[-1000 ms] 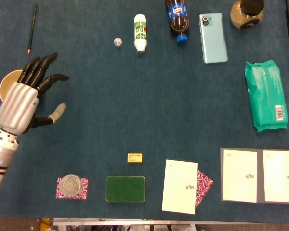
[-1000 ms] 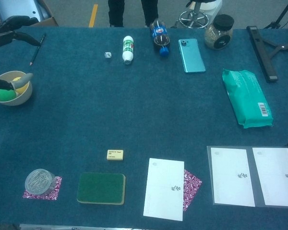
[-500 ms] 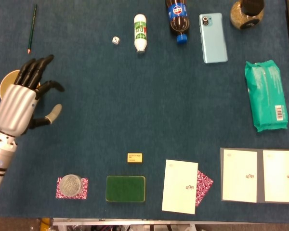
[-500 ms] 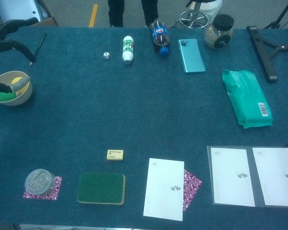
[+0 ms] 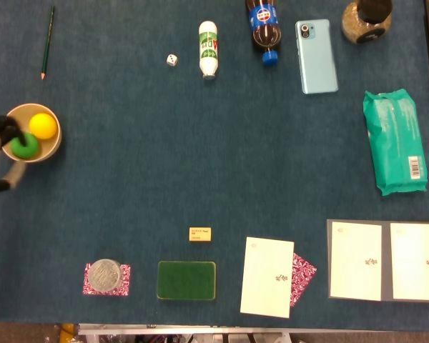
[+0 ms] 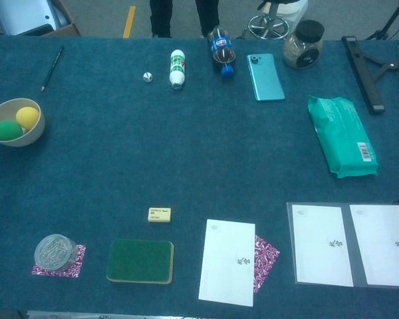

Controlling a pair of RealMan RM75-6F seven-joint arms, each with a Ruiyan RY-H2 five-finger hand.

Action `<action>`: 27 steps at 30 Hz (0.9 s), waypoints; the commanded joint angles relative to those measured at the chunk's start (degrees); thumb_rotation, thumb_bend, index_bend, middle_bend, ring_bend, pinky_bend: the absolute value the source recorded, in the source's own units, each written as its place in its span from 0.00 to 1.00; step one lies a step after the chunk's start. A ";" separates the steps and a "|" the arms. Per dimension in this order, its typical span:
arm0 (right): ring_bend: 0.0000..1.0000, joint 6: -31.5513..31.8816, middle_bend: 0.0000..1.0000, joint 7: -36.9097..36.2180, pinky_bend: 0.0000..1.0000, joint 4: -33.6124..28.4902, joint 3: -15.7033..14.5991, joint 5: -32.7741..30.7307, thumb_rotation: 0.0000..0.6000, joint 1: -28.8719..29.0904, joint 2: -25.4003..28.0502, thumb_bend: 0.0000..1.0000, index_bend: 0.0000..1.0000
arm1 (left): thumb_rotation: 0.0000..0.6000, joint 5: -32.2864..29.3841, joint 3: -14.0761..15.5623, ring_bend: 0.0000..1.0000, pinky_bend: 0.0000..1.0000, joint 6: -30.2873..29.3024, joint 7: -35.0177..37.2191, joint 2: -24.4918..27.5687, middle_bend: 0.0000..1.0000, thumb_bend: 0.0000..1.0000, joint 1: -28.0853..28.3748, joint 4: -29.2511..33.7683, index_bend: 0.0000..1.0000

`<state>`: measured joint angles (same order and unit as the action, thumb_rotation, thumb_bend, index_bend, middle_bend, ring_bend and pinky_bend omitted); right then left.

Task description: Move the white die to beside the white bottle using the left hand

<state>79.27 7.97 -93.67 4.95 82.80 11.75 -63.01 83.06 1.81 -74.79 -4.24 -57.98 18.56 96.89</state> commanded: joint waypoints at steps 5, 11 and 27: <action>0.30 1.42 0.36 2.07 0.44 -2.92 -0.18 0.85 1.00 -0.81 1.40 0.18 0.55 | 1.00 -6.12 -0.21 0.34 0.50 -2.26 -6.66 7.14 0.41 0.34 -3.86 7.92 0.48; 0.30 2.17 0.36 1.55 0.44 -3.73 -0.41 1.70 1.00 -1.37 2.43 0.18 0.55 | 1.00 -6.62 -0.03 0.36 0.51 -8.07 -8.91 8.52 0.43 0.34 -8.16 10.00 0.49; 0.30 0.53 0.36 -1.00 0.44 -1.94 -1.23 1.69 1.00 -1.68 2.25 0.18 0.55 | 1.00 -6.34 -1.18 0.36 0.52 -9.75 -13.41 6.08 0.44 0.34 -10.44 7.91 0.50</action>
<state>79.81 6.99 -95.63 3.73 84.49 10.07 -60.75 76.66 0.68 -84.47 -17.64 -51.88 8.19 104.81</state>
